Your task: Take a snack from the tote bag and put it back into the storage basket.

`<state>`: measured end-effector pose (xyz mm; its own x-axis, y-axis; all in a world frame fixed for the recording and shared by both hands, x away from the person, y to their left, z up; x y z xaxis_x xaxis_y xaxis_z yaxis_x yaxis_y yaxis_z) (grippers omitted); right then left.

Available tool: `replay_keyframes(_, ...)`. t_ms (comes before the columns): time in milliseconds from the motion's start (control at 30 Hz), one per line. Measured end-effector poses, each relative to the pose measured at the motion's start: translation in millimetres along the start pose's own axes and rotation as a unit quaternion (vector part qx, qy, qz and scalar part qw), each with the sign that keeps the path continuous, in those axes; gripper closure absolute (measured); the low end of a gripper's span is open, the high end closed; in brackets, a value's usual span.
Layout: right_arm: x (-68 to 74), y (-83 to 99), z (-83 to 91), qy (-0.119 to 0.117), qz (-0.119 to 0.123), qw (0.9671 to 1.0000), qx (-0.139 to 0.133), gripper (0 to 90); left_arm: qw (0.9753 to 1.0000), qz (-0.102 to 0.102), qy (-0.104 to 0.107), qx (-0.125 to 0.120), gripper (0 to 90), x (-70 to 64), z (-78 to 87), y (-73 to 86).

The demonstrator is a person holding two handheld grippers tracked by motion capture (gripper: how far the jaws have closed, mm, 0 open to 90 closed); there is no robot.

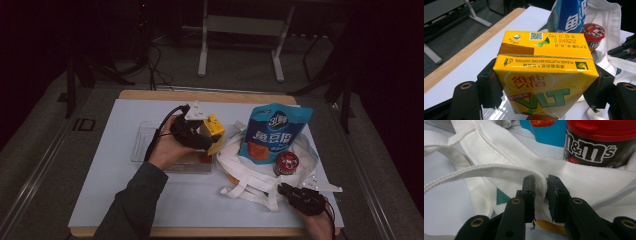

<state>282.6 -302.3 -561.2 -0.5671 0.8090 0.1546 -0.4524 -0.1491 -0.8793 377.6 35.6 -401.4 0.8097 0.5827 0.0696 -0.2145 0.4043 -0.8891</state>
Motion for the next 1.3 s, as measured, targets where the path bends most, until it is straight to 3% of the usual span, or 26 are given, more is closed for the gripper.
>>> replay_keyframes(633, 0.0, -0.1, -0.1, 0.0, 0.0, 1.0, 0.0, 76.3, 0.999, 0.02, -0.041, 0.005, 28.8, 21.9, 13.4, 13.4)
replay_keyframes(1033, 0.0, -0.1, -0.1, 0.0, 0.0, 1.0, 0.0, 76.3, 0.9961, 0.026, -0.082, 0.022, 28.8, 38.8, 21.4, 29.4)
replay_keyframes(1300, 0.0, 0.0, -0.1, 0.0, 0.0, 1.0, 0.0, 76.3, 0.994, 0.035, -0.098, 0.035, 28.8, 50.2, 23.0, 42.9)
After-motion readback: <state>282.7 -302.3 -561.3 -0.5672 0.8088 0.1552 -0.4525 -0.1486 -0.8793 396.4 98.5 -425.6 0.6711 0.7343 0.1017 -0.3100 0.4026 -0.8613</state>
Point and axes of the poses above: each handheld gripper's, and its own axes: z roughly backward along the jaws, y roughly out of its underside, x roughly to its left, the point moved 5 cm from there along -z, roughly forward along the jaws, and after that the axes turned 8 degrees about -x, right-handed, at the moved point
